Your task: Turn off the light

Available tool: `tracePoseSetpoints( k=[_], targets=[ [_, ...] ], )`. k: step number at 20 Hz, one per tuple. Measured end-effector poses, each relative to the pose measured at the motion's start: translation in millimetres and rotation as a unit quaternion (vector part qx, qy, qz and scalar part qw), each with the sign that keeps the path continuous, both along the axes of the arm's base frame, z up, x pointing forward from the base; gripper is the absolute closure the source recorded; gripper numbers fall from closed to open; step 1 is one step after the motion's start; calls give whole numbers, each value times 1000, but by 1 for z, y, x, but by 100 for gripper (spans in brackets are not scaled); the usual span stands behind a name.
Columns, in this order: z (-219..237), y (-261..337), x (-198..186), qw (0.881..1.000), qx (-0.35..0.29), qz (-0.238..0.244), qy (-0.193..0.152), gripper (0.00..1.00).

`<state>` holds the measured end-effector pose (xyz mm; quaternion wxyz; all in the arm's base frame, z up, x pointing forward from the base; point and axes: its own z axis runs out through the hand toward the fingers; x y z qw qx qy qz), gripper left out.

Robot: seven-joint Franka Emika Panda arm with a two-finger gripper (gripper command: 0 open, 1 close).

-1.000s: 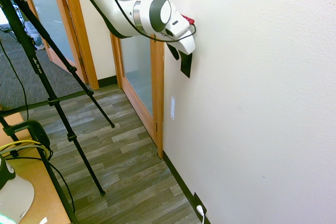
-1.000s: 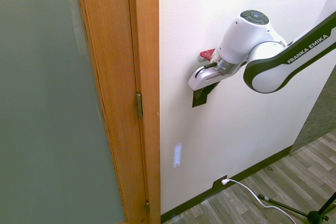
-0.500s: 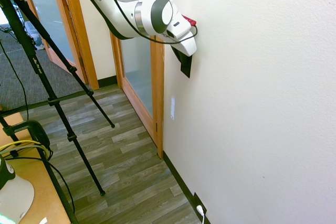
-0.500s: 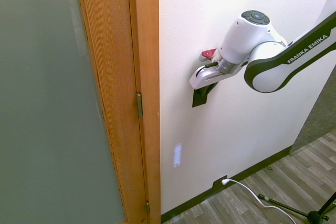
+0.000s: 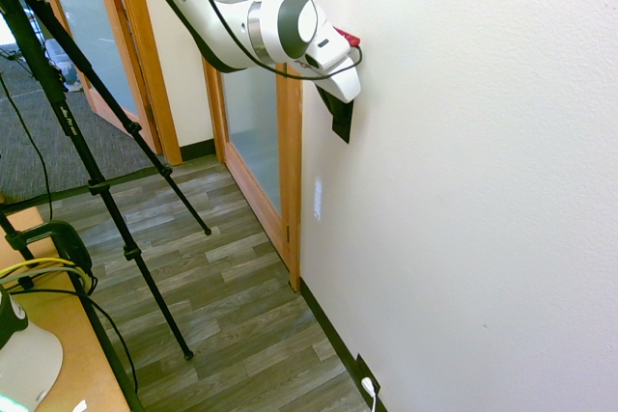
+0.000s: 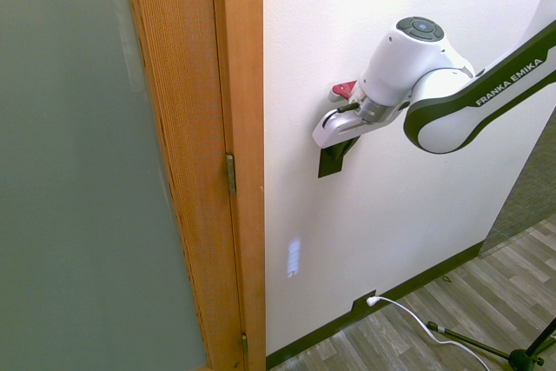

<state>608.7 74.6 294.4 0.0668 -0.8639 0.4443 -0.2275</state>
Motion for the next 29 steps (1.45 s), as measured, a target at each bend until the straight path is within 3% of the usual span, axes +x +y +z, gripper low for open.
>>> tracePoseSetpoints(
  k=[7, 8, 23, 29],
  targets=[
    [-21, 3, 5, 1000, -5, 1, 13, 100],
    [-21, 3, 5, 1000, -5, 1, 13, 0],
    [-27, 7, 1, 1000, 7, 8, 2, 0],
    [-81, 4, -10, 999, 45, 8, -10, 0]
  ],
)
